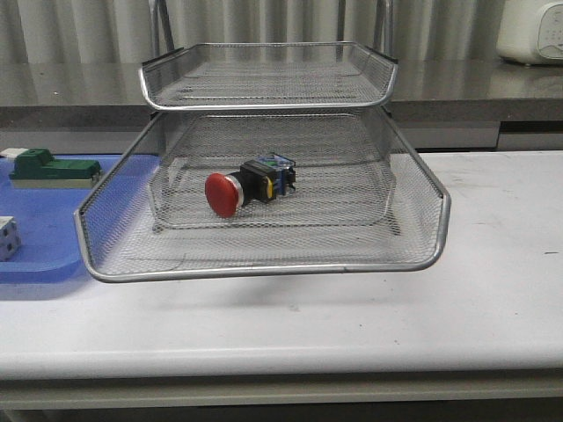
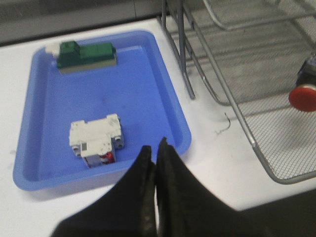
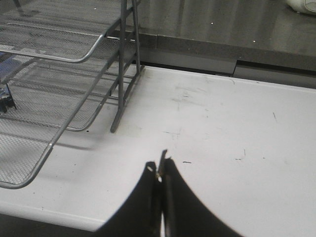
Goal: Place button on rack with both arms
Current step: 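Withdraw the left gripper back toward the tray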
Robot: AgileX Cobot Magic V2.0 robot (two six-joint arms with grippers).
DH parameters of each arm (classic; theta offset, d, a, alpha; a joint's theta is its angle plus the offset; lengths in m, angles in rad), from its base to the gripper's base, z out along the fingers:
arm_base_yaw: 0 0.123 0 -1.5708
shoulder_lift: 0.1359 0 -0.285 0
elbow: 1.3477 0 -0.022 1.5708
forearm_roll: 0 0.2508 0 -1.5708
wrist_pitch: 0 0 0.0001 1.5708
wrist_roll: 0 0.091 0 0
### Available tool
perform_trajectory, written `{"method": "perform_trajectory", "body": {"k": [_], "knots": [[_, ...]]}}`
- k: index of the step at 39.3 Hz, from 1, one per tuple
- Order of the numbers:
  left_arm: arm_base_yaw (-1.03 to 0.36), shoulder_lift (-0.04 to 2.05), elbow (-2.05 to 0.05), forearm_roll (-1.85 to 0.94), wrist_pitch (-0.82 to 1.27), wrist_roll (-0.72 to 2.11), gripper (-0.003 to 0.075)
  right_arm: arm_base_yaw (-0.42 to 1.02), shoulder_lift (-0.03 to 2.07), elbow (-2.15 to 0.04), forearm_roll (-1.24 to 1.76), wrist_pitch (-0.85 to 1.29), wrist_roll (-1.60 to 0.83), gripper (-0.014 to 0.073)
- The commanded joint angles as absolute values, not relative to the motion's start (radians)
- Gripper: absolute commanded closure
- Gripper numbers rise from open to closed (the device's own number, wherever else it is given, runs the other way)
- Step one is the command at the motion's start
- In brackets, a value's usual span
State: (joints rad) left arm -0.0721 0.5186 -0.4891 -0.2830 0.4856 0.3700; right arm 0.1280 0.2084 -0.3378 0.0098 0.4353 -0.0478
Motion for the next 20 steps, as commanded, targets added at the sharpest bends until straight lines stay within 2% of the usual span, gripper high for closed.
{"method": "perform_trajectory", "body": {"k": [1, 9, 20], "knots": [[-0.069, 0.379, -0.454, -0.304, 0.361, 0.361, 0.0739, 0.128, 0.216, -0.364, 0.000, 0.353, -0.051, 0.0704], [-0.069, 0.199, -0.392, -0.304, 0.289, 0.361, 0.0739, 0.128, 0.216, -0.364, 0.000, 0.353, -0.051, 0.0704], [-0.069, 0.177, -0.382, -0.304, 0.280, 0.361, 0.0739, 0.128, 0.216, -0.364, 0.000, 0.353, -0.051, 0.0704]]}}
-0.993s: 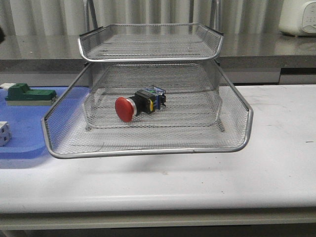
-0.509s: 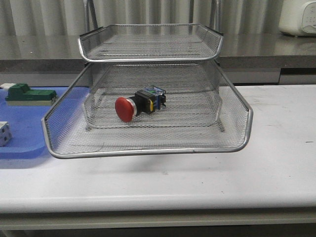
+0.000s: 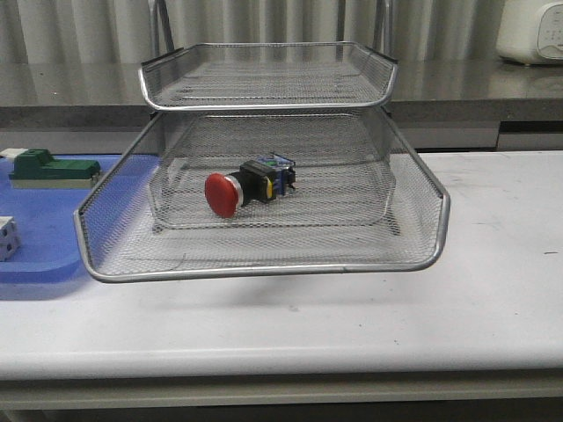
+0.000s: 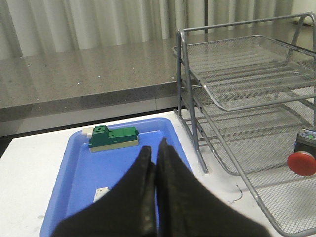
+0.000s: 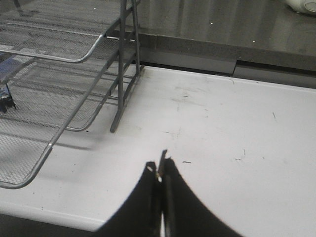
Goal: Place button on rack with both arms
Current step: 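Withdraw the left gripper back toward the tray, then push the middle tier back into the rack with the right gripper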
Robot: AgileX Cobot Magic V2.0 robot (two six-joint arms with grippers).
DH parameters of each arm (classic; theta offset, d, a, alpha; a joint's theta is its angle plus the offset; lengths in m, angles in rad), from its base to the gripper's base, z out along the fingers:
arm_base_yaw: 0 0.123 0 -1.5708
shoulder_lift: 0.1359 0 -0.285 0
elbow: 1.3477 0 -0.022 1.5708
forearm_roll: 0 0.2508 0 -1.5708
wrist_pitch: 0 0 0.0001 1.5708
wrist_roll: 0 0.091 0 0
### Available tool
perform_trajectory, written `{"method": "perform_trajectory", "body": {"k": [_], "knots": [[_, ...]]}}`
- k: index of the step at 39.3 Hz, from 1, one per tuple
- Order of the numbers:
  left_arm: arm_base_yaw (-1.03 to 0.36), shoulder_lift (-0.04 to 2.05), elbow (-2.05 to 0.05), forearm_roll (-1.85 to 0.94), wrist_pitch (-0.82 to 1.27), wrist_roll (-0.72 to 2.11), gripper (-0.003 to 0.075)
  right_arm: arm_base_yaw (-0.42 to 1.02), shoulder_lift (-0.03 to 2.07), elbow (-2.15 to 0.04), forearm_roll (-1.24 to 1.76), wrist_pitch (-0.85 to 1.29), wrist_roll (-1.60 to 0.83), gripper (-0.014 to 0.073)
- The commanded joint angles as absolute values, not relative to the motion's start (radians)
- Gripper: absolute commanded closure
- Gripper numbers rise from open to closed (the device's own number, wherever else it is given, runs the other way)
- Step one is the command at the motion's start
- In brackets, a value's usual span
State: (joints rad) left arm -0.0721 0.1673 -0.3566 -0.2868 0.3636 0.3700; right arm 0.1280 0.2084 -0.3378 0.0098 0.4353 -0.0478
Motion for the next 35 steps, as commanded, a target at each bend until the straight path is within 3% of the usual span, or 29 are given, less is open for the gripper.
{"method": "perform_trajectory", "body": {"k": [1, 15, 24, 30, 35], "knots": [[-0.069, 0.177, -0.382, -0.304, 0.280, 0.361, 0.0739, 0.128, 0.216, -0.364, 0.000, 0.351, -0.051, 0.0704], [-0.069, 0.177, -0.382, -0.304, 0.282, 0.361, 0.0739, 0.128, 0.254, -0.365, 0.034, 0.241, -0.051, 0.0704], [-0.069, 0.177, -0.382, -0.304, 0.282, 0.361, 0.0739, 0.139, 0.537, -0.437, 0.034, 0.126, -0.051, 0.0704], [-0.069, 0.177, -0.382, -0.304, 0.282, 0.361, 0.0739, 0.242, 0.744, -0.539, 0.034, 0.099, -0.051, 0.0704], [-0.069, 0.177, -0.382, -0.304, 0.282, 0.361, 0.0739, 0.417, 0.900, -0.601, 0.034, 0.075, -0.052, 0.0704]]}}
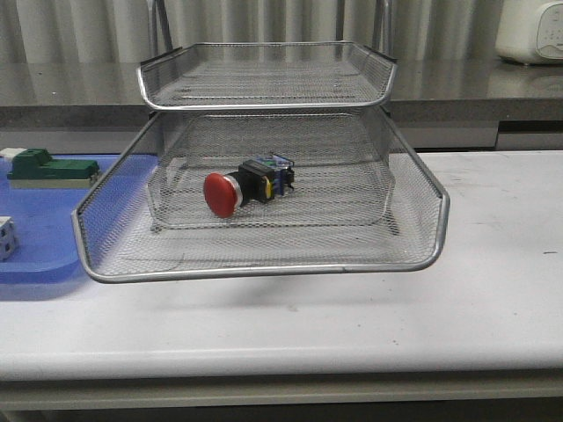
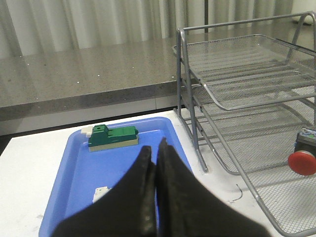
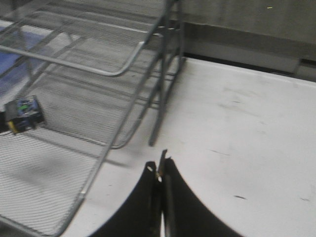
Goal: Place button on rack with both arms
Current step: 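Push the middle tier back into the rack with the right gripper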
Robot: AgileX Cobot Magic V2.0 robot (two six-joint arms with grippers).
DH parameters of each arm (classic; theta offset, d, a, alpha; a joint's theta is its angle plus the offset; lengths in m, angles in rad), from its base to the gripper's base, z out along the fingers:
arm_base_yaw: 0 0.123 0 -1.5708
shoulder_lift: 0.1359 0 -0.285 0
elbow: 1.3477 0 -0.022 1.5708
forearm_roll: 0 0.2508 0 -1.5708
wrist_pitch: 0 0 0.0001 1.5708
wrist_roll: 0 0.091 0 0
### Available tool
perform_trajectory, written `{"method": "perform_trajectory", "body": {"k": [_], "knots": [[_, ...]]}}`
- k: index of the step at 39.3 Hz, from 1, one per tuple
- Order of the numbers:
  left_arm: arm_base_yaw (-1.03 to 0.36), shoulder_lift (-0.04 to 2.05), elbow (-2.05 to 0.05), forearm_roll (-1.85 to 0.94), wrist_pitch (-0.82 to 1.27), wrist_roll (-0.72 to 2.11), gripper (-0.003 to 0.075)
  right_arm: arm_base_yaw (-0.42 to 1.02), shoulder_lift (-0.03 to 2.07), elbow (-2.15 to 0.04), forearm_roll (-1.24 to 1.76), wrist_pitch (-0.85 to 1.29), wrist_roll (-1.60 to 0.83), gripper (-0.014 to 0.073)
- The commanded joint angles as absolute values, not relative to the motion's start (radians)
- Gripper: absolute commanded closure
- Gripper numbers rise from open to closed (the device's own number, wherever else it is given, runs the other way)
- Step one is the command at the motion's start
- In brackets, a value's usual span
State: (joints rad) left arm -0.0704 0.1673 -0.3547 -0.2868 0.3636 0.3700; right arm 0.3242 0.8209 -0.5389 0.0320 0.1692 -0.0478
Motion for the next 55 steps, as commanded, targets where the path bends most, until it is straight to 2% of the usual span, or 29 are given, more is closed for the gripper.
{"method": "perform_trajectory", "body": {"k": [1, 10, 19, 31, 55], "knots": [[-0.069, 0.177, -0.382, -0.304, 0.282, 0.361, 0.0739, 0.460, 0.932, -0.608, 0.034, 0.065, -0.052, 0.0704], [-0.069, 0.177, -0.382, -0.304, 0.282, 0.361, 0.0739, 0.776, 1.174, -0.653, 0.034, -0.031, -0.052, 0.0704], [-0.069, 0.177, -0.382, -0.304, 0.282, 0.361, 0.0739, 0.950, 1.405, -0.704, 0.034, -0.036, -0.052, 0.0704], [-0.069, 0.177, -0.382, -0.304, 0.282, 0.361, 0.0739, 0.931, 1.565, -0.757, 0.030, -0.039, -0.053, 0.0704], [-0.069, 0.177, -0.382, -0.304, 0.282, 0.361, 0.0739, 0.786, 1.678, -0.914, -0.035, -0.045, -0.053, 0.0704]]}}
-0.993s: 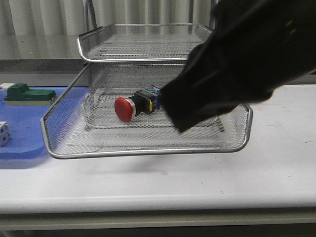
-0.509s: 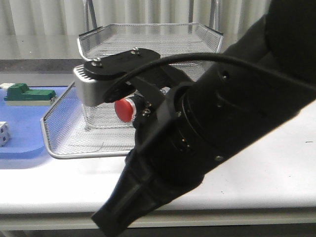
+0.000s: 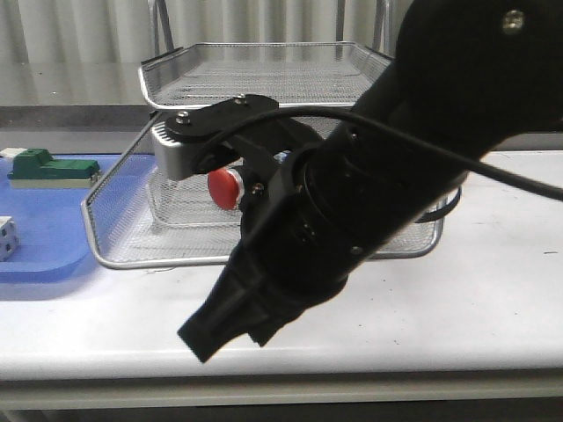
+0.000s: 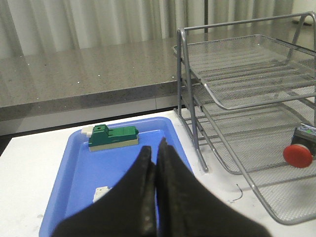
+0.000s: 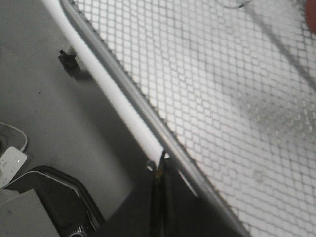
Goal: Place button on rack with both arms
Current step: 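Push the middle tier back into the rack with the right gripper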
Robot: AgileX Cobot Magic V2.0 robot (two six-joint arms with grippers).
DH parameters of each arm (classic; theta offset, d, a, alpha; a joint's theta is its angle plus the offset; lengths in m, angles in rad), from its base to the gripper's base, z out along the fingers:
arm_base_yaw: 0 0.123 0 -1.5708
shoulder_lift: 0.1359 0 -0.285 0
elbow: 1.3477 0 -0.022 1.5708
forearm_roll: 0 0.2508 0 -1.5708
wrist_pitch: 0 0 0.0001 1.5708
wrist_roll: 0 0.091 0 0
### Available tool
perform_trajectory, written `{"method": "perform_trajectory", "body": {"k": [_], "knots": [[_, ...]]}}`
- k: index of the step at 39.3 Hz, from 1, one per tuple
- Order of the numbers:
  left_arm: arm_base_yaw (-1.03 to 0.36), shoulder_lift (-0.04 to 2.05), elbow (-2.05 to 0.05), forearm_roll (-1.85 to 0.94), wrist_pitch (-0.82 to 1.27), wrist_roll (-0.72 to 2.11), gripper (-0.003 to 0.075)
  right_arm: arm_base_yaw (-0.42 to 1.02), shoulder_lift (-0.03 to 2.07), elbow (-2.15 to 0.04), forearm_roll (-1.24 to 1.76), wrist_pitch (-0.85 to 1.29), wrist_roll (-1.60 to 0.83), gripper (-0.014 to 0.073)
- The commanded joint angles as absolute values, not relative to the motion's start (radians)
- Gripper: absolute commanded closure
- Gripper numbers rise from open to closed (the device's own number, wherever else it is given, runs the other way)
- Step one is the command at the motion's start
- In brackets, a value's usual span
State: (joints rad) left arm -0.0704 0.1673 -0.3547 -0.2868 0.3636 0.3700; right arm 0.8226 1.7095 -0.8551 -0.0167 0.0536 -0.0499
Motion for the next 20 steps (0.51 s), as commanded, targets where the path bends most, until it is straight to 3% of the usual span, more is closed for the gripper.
{"method": "perform_trajectory", "body": {"k": [1, 20], "knots": [[-0.069, 0.177, -0.382, -0.304, 0.282, 0.361, 0.0739, 0.779, 1.682, -0.921, -0.035, -0.045, -0.053, 0.0704], [-0.069, 0.177, -0.382, -0.304, 0.282, 0.361, 0.0739, 0.651, 1.808, -1.127, -0.064, -0.043, -0.053, 0.0704]]}}
